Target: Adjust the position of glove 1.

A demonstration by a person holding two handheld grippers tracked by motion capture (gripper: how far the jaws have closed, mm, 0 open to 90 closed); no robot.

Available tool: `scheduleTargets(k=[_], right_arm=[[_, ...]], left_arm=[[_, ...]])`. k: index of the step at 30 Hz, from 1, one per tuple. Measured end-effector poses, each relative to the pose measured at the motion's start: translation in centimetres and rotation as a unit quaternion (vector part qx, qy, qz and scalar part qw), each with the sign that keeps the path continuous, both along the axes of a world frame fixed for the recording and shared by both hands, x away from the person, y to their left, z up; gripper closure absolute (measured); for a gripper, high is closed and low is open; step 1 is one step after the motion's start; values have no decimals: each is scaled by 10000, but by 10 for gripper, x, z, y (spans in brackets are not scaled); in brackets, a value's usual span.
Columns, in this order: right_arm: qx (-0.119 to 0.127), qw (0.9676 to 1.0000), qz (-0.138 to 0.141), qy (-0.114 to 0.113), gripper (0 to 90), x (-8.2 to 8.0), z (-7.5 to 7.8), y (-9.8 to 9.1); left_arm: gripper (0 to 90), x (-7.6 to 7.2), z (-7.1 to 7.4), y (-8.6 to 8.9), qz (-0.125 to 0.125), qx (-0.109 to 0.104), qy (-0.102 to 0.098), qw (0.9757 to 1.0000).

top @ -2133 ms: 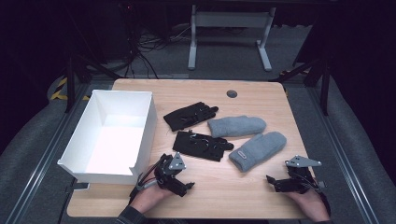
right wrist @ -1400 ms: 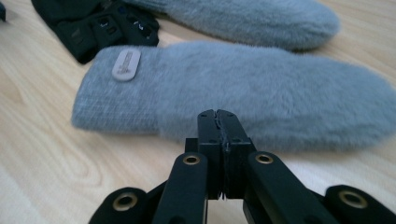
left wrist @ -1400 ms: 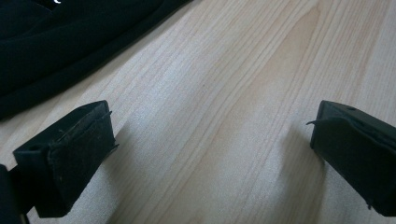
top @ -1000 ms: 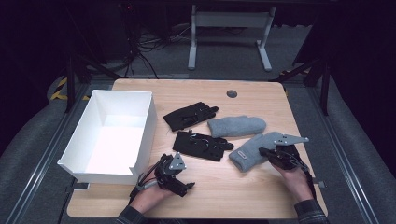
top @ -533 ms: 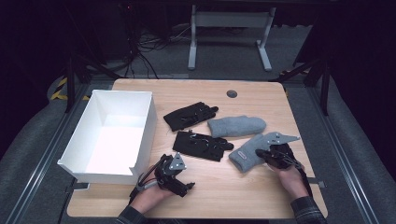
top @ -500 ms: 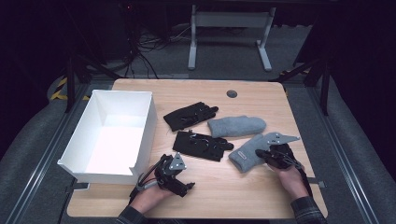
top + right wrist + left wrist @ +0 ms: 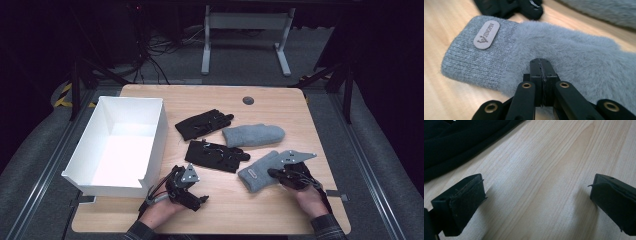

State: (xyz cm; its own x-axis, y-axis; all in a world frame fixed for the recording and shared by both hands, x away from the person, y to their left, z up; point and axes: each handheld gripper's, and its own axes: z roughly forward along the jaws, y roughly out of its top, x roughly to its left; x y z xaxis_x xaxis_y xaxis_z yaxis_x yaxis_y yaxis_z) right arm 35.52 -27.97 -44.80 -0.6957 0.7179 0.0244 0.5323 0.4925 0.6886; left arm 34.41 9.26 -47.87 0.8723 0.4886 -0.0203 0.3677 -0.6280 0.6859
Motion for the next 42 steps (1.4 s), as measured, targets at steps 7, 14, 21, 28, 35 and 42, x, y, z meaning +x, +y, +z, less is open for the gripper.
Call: scheduleTargets(k=[7,14,21,28,35,42], right_arm=[[73,9995,277,119,898,-12,0,11],[53,9984,531,175,898,-19,0,27],[36,9965,808,187,898,-25,0,42],[41,9929,1174,202,898,-32,-1,59],[89,9895,1420,236,898,-36,-2,69],[214,9915,1279,62,896,-39,9,60]], left_arm=[[1,0,0,0,-1,1,1,10000],[2,0,0,0,2,1,2,10000],[2,0,0,0,5,-2,1,10000],[2,0,0,0,5,-1,1,10000],[2,0,0,0,3,-4,-1,10000],[1,0,0,0,3,-7,4,10000]])
